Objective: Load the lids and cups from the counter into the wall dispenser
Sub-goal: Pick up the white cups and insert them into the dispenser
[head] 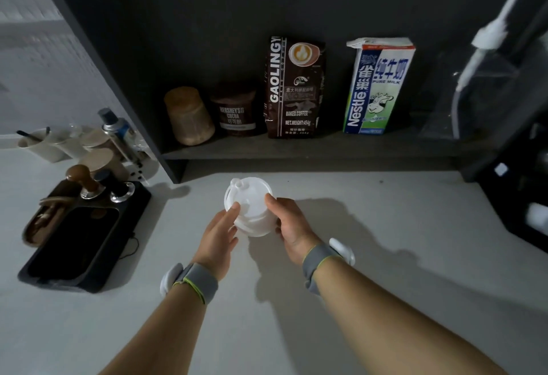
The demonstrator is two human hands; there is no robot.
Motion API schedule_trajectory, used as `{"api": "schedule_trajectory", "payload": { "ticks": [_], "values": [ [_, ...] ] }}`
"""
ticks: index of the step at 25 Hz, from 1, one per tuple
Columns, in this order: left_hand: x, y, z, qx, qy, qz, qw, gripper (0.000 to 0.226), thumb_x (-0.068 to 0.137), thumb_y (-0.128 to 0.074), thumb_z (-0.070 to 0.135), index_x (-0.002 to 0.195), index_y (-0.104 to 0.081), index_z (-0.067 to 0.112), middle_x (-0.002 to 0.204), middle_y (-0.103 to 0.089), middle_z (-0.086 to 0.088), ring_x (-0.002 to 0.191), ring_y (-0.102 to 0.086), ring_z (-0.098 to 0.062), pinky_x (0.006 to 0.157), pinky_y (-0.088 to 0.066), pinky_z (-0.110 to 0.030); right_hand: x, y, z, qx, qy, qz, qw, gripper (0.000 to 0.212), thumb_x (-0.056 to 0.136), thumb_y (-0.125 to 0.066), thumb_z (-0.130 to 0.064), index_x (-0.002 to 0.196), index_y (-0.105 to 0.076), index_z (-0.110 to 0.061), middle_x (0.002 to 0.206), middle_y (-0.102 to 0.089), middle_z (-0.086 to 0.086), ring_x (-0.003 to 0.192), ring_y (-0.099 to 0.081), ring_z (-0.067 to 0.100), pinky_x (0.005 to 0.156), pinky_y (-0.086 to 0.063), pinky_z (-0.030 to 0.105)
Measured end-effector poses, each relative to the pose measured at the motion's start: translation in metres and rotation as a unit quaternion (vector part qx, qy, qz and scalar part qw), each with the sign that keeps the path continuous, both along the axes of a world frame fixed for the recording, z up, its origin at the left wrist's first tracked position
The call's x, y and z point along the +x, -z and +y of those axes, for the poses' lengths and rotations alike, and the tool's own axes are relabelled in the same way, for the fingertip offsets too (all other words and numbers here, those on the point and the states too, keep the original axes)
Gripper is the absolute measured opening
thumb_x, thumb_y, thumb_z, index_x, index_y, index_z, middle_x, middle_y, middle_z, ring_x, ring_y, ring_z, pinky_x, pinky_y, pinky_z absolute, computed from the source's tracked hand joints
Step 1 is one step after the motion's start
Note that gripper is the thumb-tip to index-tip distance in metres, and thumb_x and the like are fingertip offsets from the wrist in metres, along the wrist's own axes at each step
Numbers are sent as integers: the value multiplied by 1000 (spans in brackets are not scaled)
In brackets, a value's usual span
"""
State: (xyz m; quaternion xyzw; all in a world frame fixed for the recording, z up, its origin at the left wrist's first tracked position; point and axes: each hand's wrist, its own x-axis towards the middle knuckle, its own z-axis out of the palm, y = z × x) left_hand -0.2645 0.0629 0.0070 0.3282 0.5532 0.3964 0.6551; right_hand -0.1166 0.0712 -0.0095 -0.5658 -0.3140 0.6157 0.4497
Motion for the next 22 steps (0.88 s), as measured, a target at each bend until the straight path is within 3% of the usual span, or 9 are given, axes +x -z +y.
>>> {"api": "schedule_trajectory", "payload": {
  "ticks": [2,5,8,12,16,19,22],
  "values": [
    [13,-12,-29,7,14,-15,1000,27,91,-57,46,110,-59,28,115,-63,9,120,-51,-23,109,-30,-39,17,-12,-33,15,9,7,1000,63,53,-66,-68,96,-65,-21,101,-69,0,91,-62,16,81,-44,30],
    [37,-31,-75,33,43,-33,998,30,87,-60,46,110,-62,26,113,-66,7,115,-57,-20,108,-35,-38,40,-26,-85,26,48,17,998,70,51,-70,-66,105,-63,-22,114,-70,4,107,-63,20,95,-45,35],
    [63,-42,-120,64,63,-53,995,25,94,-57,38,113,-61,24,115,-68,2,112,-60,-19,102,-41,-34,65,-35,-138,45,79,27,996,67,54,-72,-63,106,-62,-22,111,-69,3,105,-62,20,92,-45,32],
    [98,-47,-168,72,102,-47,991,54,82,-67,45,129,-54,22,122,-65,1,118,-58,-20,106,-40,-37,102,-45,-205,67,109,44,991,53,69,-65,-54,113,-62,-24,109,-65,-2,104,-57,14,85,-42,26],
    [130,-53,-205,55,150,-6,987,71,68,-66,58,131,-52,28,126,-60,4,122,-50,-21,109,-29,-43,133,-56,-254,64,137,16,988,50,67,-65,-60,105,-64,-28,104,-65,-2,102,-56,15,84,-41,26],
    [168,-63,-226,55,195,-18,979,65,72,-65,56,129,-54,28,124,-60,0,118,-54,-25,113,-30,-47,168,-67,-291,66,169,-8,983,42,72,-66,-59,103,-64,-30,108,-64,-1,109,-56,19,86,-41,28],
    [212,-72,-241,55,221,-57,972,42,87,-61,45,125,-56,27,116,-62,2,117,-55,-27,111,-34,-42,210,-79,-322,75,191,-32,978,30,81,-61,-55,102,-63,-34,116,-63,0,115,-55,20,90,-42,30]
  ]
}}
